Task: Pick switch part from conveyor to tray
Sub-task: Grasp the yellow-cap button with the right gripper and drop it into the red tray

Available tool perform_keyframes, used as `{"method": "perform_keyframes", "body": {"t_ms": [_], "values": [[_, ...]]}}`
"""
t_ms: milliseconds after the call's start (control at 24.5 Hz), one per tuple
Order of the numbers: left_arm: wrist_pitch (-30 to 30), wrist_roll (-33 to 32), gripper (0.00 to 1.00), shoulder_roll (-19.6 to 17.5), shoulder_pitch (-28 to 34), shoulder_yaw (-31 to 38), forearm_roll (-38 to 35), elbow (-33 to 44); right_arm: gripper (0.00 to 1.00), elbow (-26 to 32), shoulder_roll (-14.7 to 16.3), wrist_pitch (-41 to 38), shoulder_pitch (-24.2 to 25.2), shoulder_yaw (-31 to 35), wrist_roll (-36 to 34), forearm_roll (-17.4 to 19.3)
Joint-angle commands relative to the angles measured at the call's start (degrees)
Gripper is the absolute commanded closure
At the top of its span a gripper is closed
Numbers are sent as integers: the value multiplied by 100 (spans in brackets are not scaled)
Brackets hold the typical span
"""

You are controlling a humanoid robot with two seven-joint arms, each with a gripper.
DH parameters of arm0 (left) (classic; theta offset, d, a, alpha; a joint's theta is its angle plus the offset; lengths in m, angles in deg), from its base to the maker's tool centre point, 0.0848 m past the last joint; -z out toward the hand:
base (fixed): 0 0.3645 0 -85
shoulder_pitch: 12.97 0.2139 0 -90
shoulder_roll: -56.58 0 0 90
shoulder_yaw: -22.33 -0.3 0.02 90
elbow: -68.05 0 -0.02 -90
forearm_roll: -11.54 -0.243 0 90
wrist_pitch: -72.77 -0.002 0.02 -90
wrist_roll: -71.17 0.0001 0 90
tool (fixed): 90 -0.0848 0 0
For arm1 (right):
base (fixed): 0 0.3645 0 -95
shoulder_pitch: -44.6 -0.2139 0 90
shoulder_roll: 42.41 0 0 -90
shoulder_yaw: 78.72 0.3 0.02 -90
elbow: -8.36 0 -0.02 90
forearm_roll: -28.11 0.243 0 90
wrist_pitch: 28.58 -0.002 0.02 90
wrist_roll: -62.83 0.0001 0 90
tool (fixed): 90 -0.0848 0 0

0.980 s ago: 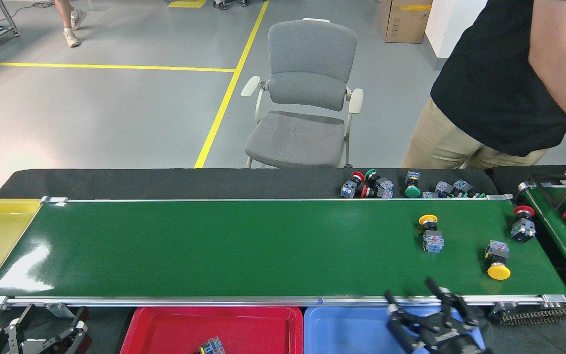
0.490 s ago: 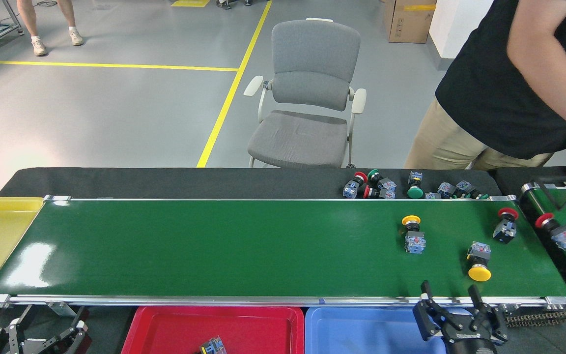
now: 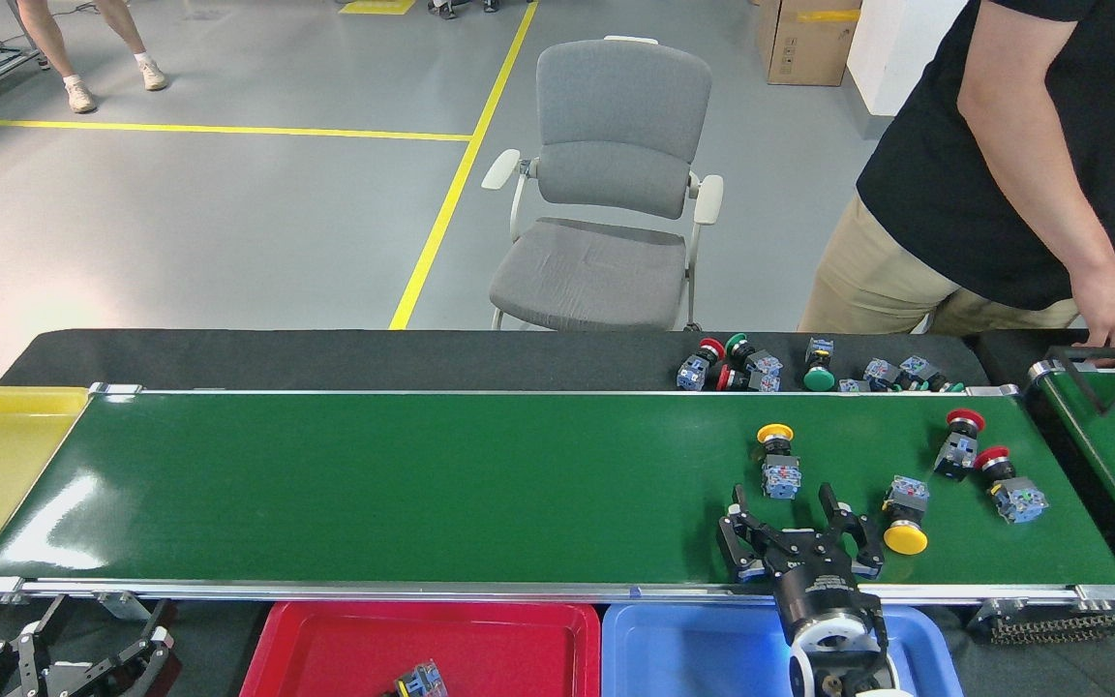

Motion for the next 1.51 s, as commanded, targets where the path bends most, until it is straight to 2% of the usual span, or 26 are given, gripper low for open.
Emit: {"method": "perform_keyframes", "body": {"t_ms": [0,41,122,163,245,327,408,490,571,694,735,776,816,857,1020,1143,1224,1347,1469], "values": [[8,13,0,-78,-89,11,-10,43,7,-179,-68,151,-274,-13,64,-2],[8,13,0,-78,-89,-24,-10,43,15,-284,-76,168,-345,-22,64,-2],[8,13,0,-69,-186,-156,-10,-36,56,-443,-6,151,-442,-198,117,-20],[8,13,0,-69,-239,-174,-10,-71,72,-451,20,142,-450,-303,187,-20],[8,13,0,-78,-265,-183,-10,-89,91,-443,126,142,-459,-383,213,-20],[8,13,0,-78,-265,-183,-10,-107,97,-399,143,98,-442,-400,213,-11],[-1,13,0,-78,-283,-183,-10,-107,98,-258,152,-87,-389,-506,196,-20],[-1,13,0,-78,-300,-183,-10,-115,98,164,152,-508,-248,-831,187,-11],[8,13,0,-78,-291,-183,-10,-115,98,770,170,-1317,86,-1095,178,-11],[8,13,0,-78,-291,-183,-10,-115,96,1394,293,-2890,446,-1376,143,-11],[8,13,0,-78,-300,-183,-10,-124,87,1482,310,-3426,534,-1499,99,-11],[-1,13,0,-69,-300,-183,-10,-124,64,1491,284,-3804,560,-1666,11,-20],[8,13,0,-69,-309,-183,-10,-133,27,1465,275,-3980,560,-1902,-50,-55],[-1,13,0,-69,-327,-183,-10,-151,3,1438,275,-3945,569,-2088,-68,-81],[8,13,0,-69,-397,-183,-19,-177,1,1324,187,-3883,560,-2246,-68,-99],[-1,13,0,-69,-362,-174,-19,-168,1,1482,178,-3787,665,-1746,-59,-11],[8,13,0,-69,-335,-183,-28,-142,3,1746,152,-3312,1105,-1112,-68,86],[-1,13,0,-51,-344,-183,-125,-142,3,2282,-33,-1967,2037,-321,-288,112],[-18,13,0,-60,-344,-174,-142,-159,3,2361,-33,-1317,2538,224,-859,147]]}}
